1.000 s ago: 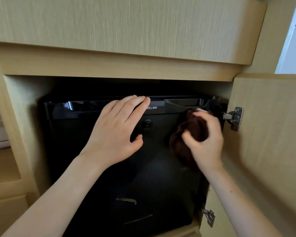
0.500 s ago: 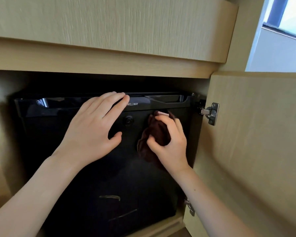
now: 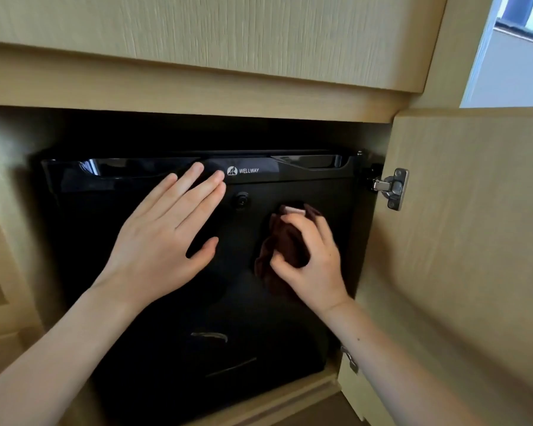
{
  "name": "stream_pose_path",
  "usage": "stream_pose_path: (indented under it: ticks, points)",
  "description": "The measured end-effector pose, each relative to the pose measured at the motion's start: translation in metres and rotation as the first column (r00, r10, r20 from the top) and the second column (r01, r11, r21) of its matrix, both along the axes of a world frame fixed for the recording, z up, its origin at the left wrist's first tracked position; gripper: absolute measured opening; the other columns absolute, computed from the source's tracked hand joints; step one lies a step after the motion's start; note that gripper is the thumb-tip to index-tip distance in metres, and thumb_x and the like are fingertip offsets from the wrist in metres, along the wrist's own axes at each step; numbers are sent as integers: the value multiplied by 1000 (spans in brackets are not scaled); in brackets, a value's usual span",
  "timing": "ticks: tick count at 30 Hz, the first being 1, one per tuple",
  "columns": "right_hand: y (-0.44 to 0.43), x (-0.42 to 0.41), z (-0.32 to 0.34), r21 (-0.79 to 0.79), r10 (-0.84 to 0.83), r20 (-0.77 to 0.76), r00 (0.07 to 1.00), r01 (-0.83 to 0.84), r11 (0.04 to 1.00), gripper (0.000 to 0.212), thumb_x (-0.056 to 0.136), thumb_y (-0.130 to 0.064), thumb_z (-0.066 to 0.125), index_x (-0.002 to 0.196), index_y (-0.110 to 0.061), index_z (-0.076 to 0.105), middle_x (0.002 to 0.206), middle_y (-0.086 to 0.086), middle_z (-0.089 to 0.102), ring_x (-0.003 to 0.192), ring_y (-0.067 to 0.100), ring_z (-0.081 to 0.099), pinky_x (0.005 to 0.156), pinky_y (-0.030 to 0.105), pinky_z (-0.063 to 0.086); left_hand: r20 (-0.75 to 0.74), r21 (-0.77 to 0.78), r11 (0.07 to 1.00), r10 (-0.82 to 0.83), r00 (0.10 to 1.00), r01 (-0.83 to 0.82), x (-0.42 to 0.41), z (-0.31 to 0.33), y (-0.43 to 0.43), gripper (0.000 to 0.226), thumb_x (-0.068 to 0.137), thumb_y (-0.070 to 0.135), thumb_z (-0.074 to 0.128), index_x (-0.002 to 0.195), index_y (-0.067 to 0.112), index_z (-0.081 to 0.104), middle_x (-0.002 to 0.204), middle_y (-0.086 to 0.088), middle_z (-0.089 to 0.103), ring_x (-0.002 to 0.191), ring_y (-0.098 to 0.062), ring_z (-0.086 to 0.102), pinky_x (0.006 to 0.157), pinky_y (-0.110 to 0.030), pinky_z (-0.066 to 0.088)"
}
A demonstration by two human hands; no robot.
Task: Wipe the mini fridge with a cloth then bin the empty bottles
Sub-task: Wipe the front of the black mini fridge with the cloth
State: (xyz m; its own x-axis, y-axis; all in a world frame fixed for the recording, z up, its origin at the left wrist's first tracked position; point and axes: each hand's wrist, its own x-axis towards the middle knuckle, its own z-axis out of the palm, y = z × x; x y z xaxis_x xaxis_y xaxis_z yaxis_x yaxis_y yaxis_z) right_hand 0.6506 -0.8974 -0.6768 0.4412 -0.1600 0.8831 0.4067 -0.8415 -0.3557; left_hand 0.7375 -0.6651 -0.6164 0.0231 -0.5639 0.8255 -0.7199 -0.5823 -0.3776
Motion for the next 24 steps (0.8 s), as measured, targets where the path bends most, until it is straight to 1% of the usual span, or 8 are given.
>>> stream_pose_path:
  ticks: [4, 7, 9, 13, 16, 20, 22, 24]
  points:
    - [-45, -13, -3, 288, -169, 107, 980, 132, 948, 48, 78, -6, 74, 123, -12, 60, 126, 1, 56, 122, -6, 48, 109, 24, 40, 40, 67, 995, 67, 997, -70, 6, -14, 24, 68, 94, 39, 51, 153, 11, 31, 162, 0, 27, 150, -22, 21, 123, -42, 17]
    - [-44, -12, -11, 368, -279, 119, 953, 218, 904, 49, 79, -1, 75, 124, -10, 59, 123, -2, 53, 118, -13, 45, 105, 11, 35, 60, 86, 990, 108, 992, -113, 9, -16, 29, 70, 95, 44, 48, 154, 12, 28, 163, 1, 23, 151, -22, 19, 123, -42, 15]
    - [-21, -5, -12, 317, -240, 126, 963, 191, 929, 49, 78, -7, 74, 124, -10, 59, 123, 1, 53, 118, -9, 46, 104, 9, 33, 78, 87, 984, 146, 986, -153, 8, -18, 27, 72, 95, 47, 47, 155, 12, 26, 164, 0, 21, 151, -22, 18, 123, -42, 12]
    - [21, 6, -20, -4, -62, 61, 996, 62, 998, 49, 76, -15, 75, 123, -10, 62, 125, 9, 56, 121, 22, 55, 107, 30, 43, 110, 96, 969, 218, 970, -228, 8, -21, 25, 78, 95, 54, 44, 156, 11, 22, 164, -2, 17, 152, -22, 13, 124, -42, 7]
    - [3, 4, -19, -71, -36, 53, 998, 40, 997, 48, 78, -19, 73, 124, -16, 60, 129, 5, 54, 125, 22, 55, 109, 32, 42, 132, 96, 967, 221, 966, -234, 9, -20, 25, 79, 94, 55, 45, 155, 10, 23, 164, -3, 18, 152, -21, 12, 124, -40, 6]
    - [-41, -5, -24, 192, -133, 130, 983, 107, 976, 47, 77, -19, 68, 123, -16, 59, 128, -7, 53, 124, 1, 50, 110, 23, 37, 150, 80, 968, 222, 963, -236, 9, -21, 23, 79, 94, 54, 47, 155, 9, 24, 164, -3, 20, 152, -21, 13, 124, -40, 6]
    - [-47, -7, -28, 295, -196, 154, 968, 145, 945, 48, 78, -19, 67, 124, -15, 58, 127, -8, 52, 123, -3, 49, 109, 20, 36, 159, 72, 969, 225, 961, -238, 9, -22, 21, 78, 94, 54, 46, 155, 9, 25, 164, -3, 21, 152, -21, 14, 124, -42, 7]
    - [-40, -4, -30, 334, -237, 177, 955, 168, 928, 47, 77, -19, 66, 124, -13, 58, 127, -9, 52, 123, -1, 49, 108, 17, 34, 163, 73, 970, 216, 963, -230, 9, -23, 20, 78, 94, 54, 46, 154, 8, 26, 164, -4, 20, 152, -22, 14, 123, -42, 7]
